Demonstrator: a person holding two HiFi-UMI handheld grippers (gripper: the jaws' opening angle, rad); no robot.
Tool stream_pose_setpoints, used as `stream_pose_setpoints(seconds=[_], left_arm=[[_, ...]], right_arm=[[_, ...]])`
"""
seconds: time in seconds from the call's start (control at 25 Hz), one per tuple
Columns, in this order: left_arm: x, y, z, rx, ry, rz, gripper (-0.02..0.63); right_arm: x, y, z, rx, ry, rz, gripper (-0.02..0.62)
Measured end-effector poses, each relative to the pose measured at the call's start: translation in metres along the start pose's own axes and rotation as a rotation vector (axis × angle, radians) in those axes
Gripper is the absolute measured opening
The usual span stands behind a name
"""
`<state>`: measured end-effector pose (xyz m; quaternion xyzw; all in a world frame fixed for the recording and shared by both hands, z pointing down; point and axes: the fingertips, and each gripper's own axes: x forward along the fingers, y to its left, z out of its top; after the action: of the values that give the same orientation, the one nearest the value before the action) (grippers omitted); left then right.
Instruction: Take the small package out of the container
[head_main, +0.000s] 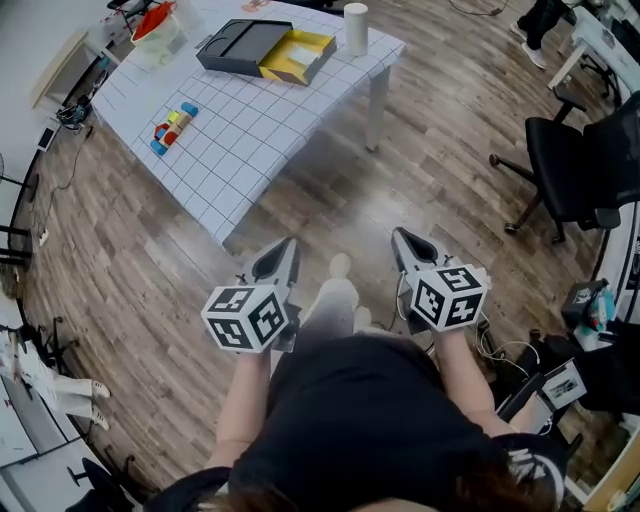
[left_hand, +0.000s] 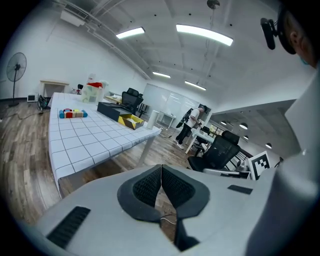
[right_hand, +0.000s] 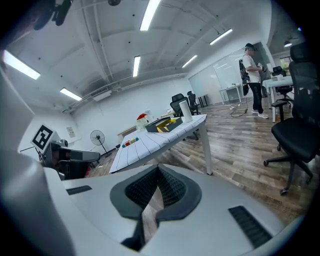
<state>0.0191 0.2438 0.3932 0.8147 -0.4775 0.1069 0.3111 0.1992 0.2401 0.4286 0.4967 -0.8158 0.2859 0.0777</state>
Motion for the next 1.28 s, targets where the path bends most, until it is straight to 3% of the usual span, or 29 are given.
stream_pose_setpoints(seconds=[0.16, 0.72, 1.08, 1.28], left_arm=[[0.007, 0.009, 0.007, -0.017, -0.007, 0.003, 0.029], [0.067, 0.080, 0.066, 0.048, 0.015, 0.110, 0.028], [0.105, 0.129, 0.108, 0.013, 0.022, 0.100, 0.028], [0.123, 0.143, 0.132, 0.052, 0.036, 0.089, 0.028]], right_arm=[[0.016, 0.000, 0.004, -0.001, 0.009, 0.012, 0.015], [0.109, -0.006, 0.057, -0.062, 0.074, 0.048, 0.015], [0.183, -0.002, 0.091, -0.112, 0.111, 0.066, 0.015], [0.218, -0.001, 0.114, -0.126, 0.115, 0.073, 0.015]])
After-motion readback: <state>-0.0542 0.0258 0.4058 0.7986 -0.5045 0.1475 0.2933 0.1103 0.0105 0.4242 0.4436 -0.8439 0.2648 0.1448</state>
